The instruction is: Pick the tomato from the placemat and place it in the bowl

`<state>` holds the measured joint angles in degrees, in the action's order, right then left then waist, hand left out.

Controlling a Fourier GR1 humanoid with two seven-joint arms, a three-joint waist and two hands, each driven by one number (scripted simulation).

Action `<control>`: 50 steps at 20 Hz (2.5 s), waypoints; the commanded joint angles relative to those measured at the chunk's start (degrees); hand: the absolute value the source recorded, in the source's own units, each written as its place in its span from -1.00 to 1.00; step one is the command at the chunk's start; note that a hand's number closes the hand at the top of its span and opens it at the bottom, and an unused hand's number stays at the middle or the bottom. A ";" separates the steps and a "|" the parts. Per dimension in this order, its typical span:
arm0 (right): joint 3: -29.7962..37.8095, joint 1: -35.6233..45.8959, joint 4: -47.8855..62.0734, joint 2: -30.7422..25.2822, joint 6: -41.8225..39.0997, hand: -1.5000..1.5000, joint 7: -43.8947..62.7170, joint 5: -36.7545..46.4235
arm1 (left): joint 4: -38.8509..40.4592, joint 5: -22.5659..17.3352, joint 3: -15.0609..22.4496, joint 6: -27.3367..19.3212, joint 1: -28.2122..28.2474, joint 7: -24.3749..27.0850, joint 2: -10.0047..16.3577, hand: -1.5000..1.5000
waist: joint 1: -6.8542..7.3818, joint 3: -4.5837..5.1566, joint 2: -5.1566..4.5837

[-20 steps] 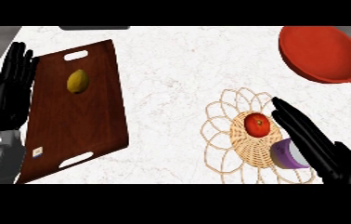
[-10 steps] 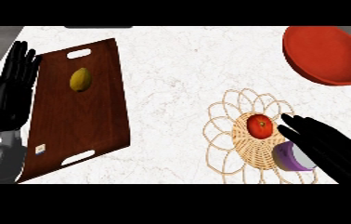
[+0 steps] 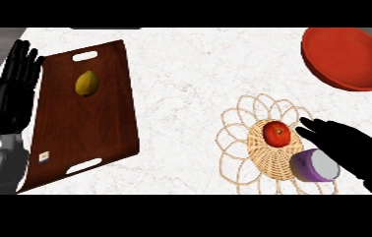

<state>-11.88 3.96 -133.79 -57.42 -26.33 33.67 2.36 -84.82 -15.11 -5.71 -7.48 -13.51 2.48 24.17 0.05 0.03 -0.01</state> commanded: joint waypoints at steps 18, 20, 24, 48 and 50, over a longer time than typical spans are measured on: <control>-3.78 2.00 26.62 19.81 -3.74 -1.00 -18.34 25.95 | -3.86 1.62 -4.10 4.00 2.09 -2.50 -1.82 0.00 | 0.26 -0.06 0.02; -3.47 -0.47 24.04 21.56 -4.28 -1.00 -17.46 27.64 | 1.20 1.83 -5.20 5.38 -0.16 -0.72 -2.10 0.00 | -0.13 -0.04 0.01; -2.91 3.85 29.09 24.43 -4.34 -1.00 -22.95 30.14 | 0.66 3.76 -4.96 3.61 -1.49 -1.14 -3.41 0.00 | 0.03 -0.04 -0.01; -0.83 6.72 48.45 35.35 -2.93 -1.00 -31.03 47.55 | 0.90 6.92 -6.96 5.10 -4.46 -3.04 -5.72 0.00 | -0.01 -0.04 -0.07; -2.69 1.82 39.94 38.13 -3.33 -1.00 -26.18 48.80 | 0.03 7.72 -6.55 5.80 0.73 1.33 -7.51 0.00 | -0.13 -0.02 0.04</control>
<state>-13.38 7.82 -91.43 -22.94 -30.04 3.53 48.98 -85.36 -8.11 -12.21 -2.07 -14.67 0.95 17.79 0.00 0.12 0.08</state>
